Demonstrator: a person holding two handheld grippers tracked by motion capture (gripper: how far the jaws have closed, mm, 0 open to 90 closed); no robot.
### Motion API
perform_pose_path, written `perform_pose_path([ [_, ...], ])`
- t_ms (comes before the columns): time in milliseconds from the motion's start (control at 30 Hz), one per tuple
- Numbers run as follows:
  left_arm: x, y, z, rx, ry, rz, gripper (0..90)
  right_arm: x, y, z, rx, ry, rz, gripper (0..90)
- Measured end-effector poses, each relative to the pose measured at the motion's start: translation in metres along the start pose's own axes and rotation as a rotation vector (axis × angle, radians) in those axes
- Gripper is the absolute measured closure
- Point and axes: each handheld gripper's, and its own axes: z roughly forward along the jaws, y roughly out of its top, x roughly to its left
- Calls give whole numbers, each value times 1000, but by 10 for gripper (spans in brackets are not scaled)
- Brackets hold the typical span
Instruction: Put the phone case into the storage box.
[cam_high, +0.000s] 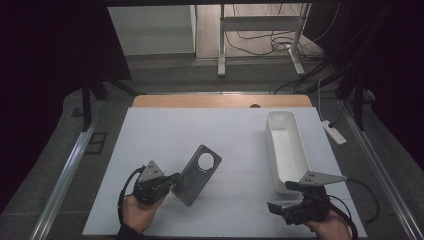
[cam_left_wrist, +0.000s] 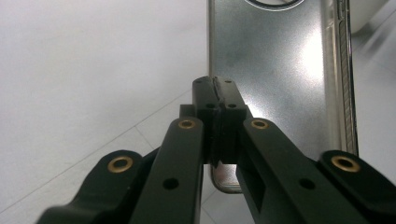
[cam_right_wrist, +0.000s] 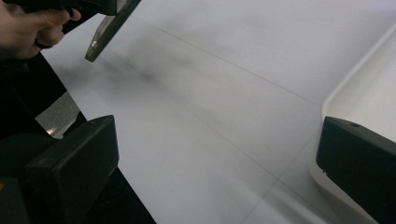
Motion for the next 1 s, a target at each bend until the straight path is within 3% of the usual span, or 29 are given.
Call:
perform_pose_path([
  [200,-3,0,3,-19,-2,7,890,3,10,8,-7,7,-28,0],
  [533,-7,2,9,-40,-7,15,890,3,21,21,6,19,-35,0],
  [800,-8,2,12,-53,-10,10,890,7,37,42,37,40,-58,0],
  [867,-8,2,13,-59,-14,6,890,7,40,50,18,89,-36,0],
  [933,-9,2,13,-60,-15,6,890,8,41,56,22,106,-29,0],
  [1000,-9,2,13,-61,-16,5,890,10,42,63,47,89,-48,0],
])
